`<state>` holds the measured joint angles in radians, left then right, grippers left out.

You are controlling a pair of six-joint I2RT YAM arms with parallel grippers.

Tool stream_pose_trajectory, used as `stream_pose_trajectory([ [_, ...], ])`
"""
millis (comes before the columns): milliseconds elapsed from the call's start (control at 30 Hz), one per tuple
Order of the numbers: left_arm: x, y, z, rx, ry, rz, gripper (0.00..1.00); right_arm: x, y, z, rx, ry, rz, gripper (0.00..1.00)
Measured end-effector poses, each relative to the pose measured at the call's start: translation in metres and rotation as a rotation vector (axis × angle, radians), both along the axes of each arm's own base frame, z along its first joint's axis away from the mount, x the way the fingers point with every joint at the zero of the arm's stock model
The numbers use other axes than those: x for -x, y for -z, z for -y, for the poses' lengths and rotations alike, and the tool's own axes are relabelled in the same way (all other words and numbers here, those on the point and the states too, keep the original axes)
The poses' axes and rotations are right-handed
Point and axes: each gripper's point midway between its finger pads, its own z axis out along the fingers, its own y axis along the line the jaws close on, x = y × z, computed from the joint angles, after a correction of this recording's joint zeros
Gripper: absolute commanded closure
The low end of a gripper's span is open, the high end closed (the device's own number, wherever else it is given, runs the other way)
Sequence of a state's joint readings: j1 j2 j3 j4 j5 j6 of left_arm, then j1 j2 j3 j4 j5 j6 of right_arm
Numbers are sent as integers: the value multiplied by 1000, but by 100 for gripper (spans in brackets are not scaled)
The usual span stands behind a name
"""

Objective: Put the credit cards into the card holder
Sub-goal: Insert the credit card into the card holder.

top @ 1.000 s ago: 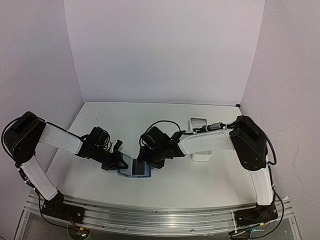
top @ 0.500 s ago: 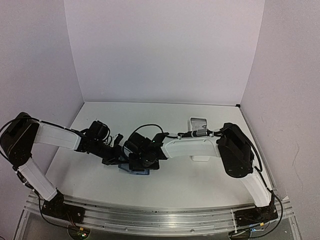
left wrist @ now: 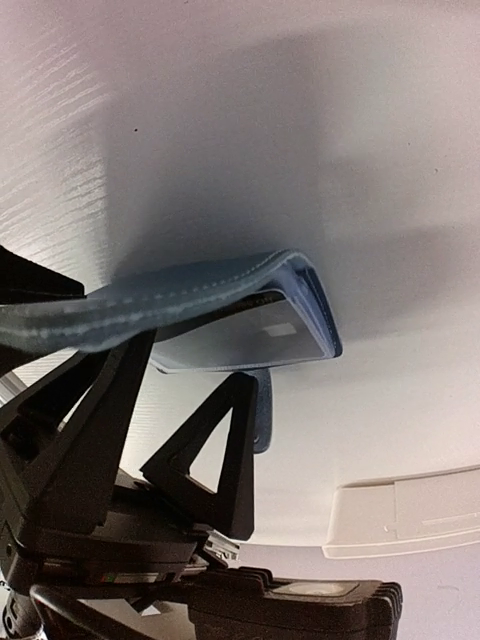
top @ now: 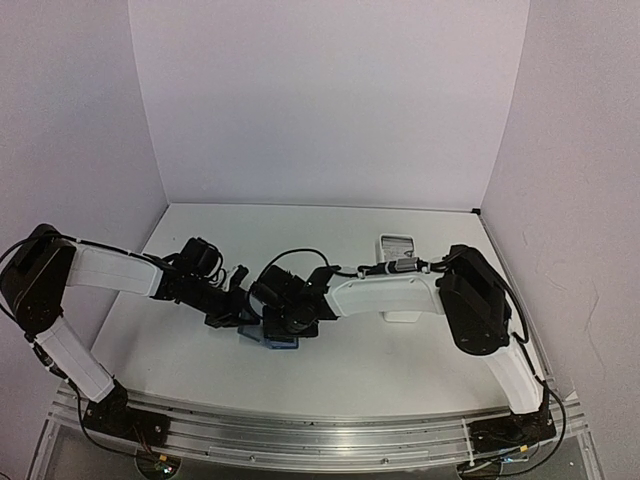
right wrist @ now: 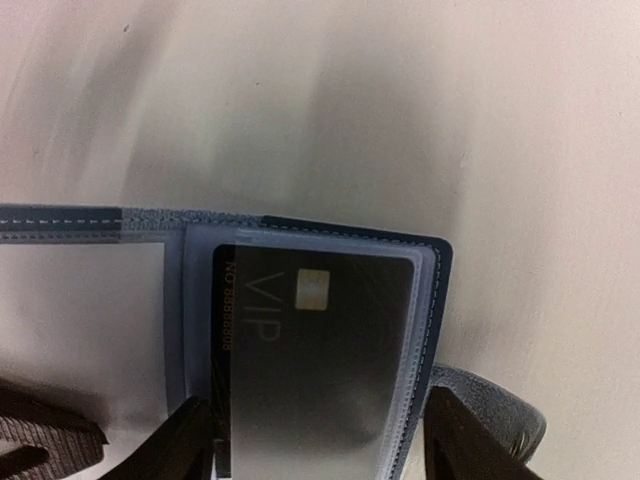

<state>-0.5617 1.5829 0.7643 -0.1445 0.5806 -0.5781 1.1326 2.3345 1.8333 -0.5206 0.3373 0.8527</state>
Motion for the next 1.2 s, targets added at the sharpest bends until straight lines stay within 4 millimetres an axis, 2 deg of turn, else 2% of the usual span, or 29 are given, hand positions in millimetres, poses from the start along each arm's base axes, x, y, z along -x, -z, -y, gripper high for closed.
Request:
stream_pose_trajectory([
  [167, -2, 11, -8, -43, -27, 6, 100, -1, -5, 1, 25, -51, -1, 21],
  [333, 12, 42, -29, -108, -57, -37, 100, -3, -27, -5, -31, -113, -7, 23],
  [433, 13, 44, -29, -105, -59, -31, 100, 0, -47, -1, -126, -127, -30, 26],
  [533, 9, 43, -27, -94, -61, -14, 100, 2, -58, 1, -233, -119, -61, 30],
  [667, 7, 42, -27, -89, -62, -4, 100, 2, -55, -4, -329, -110, -118, 33],
  [833, 7, 42, -26, -87, -62, 0, 100, 14, -46, -12, -409, -105, -196, 35],
  [1200, 7, 42, -26, -87, -63, 0, 100, 24, -12, -8, -417, -66, -296, 37],
])
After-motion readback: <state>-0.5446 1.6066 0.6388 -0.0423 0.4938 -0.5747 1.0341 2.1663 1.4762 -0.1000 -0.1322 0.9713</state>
